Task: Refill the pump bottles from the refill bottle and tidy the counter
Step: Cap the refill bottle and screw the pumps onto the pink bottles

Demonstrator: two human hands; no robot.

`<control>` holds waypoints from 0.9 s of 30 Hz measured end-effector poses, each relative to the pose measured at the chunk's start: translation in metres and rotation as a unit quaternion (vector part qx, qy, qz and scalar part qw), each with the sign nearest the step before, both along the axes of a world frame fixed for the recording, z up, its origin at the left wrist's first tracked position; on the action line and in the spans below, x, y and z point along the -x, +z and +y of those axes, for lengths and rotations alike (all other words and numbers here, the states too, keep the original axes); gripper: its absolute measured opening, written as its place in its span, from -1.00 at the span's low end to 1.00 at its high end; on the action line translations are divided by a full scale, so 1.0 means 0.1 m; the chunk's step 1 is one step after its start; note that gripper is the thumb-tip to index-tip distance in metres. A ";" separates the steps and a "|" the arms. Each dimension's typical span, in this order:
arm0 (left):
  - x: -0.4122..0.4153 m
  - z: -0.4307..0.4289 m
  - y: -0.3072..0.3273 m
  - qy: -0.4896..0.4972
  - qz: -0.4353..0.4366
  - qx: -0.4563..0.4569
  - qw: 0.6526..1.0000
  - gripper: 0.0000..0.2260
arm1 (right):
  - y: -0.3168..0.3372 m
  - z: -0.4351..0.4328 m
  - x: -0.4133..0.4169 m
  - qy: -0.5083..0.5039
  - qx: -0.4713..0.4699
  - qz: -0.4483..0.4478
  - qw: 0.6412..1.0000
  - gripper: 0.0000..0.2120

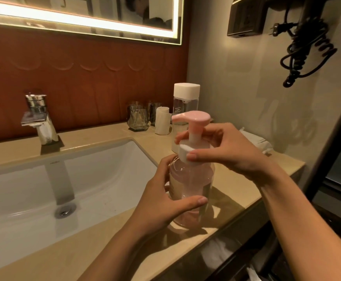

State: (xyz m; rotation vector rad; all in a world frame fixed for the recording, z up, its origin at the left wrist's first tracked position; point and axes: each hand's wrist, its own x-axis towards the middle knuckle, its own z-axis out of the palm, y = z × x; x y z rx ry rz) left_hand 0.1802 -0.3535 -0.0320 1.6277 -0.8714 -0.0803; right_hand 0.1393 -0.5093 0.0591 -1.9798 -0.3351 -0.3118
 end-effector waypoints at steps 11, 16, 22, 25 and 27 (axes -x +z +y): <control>0.02 -0.01 0.03 -0.012 0.019 -0.017 1.000 -0.34 | -0.16 0.19 -0.13 -0.039 -0.002 -0.007 0.999 -0.80; 0.01 0.02 0.03 -0.062 0.045 -0.019 0.997 -0.34 | -0.08 0.16 -0.11 -0.007 0.014 0.011 1.000 -0.85; -0.03 0.05 0.02 -0.042 0.050 0.001 0.998 -0.42 | -0.10 0.20 -0.09 -0.047 0.020 0.014 0.999 -0.82; -0.02 0.03 0.00 -0.010 0.032 -0.003 0.999 -0.39 | -0.15 0.26 -0.05 -0.107 0.007 0.002 0.994 -0.85; -0.03 0.02 -0.02 0.007 0.017 -0.006 1.000 -0.39 | -0.20 0.32 -0.03 -0.166 0.000 -0.010 0.986 -0.77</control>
